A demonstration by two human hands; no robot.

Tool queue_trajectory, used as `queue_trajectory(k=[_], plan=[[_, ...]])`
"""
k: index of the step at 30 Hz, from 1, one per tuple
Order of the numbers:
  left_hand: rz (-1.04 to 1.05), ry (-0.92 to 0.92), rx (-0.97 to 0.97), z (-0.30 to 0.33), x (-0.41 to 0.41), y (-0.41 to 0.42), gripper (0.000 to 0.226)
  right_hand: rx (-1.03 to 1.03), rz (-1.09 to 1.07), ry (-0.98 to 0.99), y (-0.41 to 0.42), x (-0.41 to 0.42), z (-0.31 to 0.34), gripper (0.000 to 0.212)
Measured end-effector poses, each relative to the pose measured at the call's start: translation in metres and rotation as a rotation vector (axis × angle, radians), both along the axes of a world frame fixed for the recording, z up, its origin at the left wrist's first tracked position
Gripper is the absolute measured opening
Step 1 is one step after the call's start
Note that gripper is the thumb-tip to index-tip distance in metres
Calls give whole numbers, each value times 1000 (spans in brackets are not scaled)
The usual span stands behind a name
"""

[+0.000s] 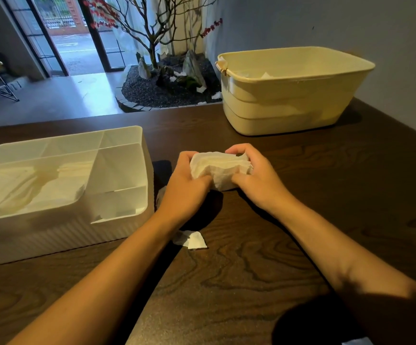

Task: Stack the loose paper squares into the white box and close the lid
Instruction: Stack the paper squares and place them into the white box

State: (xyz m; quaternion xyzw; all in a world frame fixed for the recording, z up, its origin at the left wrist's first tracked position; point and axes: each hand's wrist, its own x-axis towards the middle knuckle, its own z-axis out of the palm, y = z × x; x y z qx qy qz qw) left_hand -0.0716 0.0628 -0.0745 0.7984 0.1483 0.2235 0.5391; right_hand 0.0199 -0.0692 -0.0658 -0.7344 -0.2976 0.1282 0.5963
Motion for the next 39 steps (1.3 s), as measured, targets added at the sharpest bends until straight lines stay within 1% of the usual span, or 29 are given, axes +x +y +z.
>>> queue_trajectory(k=[1, 3, 6, 9, 12, 14, 16, 19, 22, 24, 27, 28, 29, 31, 33, 35, 36, 39], plan=[[-36, 15, 35, 1, 1, 0, 37, -5, -4, 1, 0, 1, 1, 39], [-59, 29, 46, 6, -1, -1, 35, 44, -17, 84, -3, 5, 6, 36], [-20, 56, -21, 17, -6, -2, 38, 167, -63, 228, -9, 10, 16, 34], [-29, 98, -72, 33, -10, -6, 40, 307, -88, 335, -9, 9, 26, 25], [-34, 131, -143, 52, -20, -10, 36, 359, -112, 365, 0, 4, 42, 20], [10, 80, -137, 65, -32, -9, 30, 363, -107, 345, 11, 0, 57, 19], [76, 46, -86, 80, -48, -4, 20, 319, -110, 265, 28, -9, 73, 21], [149, 68, -23, 100, -75, 13, 19, 197, -65, 51, 61, -26, 94, 25], [201, 97, -29, 118, -107, 44, 18, 98, 42, -22, 99, -49, 110, 33], [257, 138, -71, 129, -128, 67, 16, 19, 114, 5, 123, -64, 119, 40], [349, 227, -105, 135, -150, 98, 6, -70, 203, 126, 152, -85, 127, 52], [372, 269, -92, 135, -156, 106, 7, -99, 215, 153, 160, -90, 127, 59], [392, 311, -58, 132, -158, 113, 12, -127, 219, 157, 167, -94, 125, 64], [405, 376, 45, 128, -160, 123, 24, -195, 218, 103, 175, -101, 118, 70], [378, 445, 187, 127, -161, 127, 31, -283, 186, -41, 181, -106, 111, 70], [336, 526, 341, 127, -159, 126, 31, -352, 140, -225, 179, -110, 109, 64], [316, 557, 387, 127, -159, 125, 29, -375, 134, -308, 178, -113, 109, 61], [203, 640, 439, 125, -158, 127, 21, -451, 153, -558, 174, -121, 110, 52]])
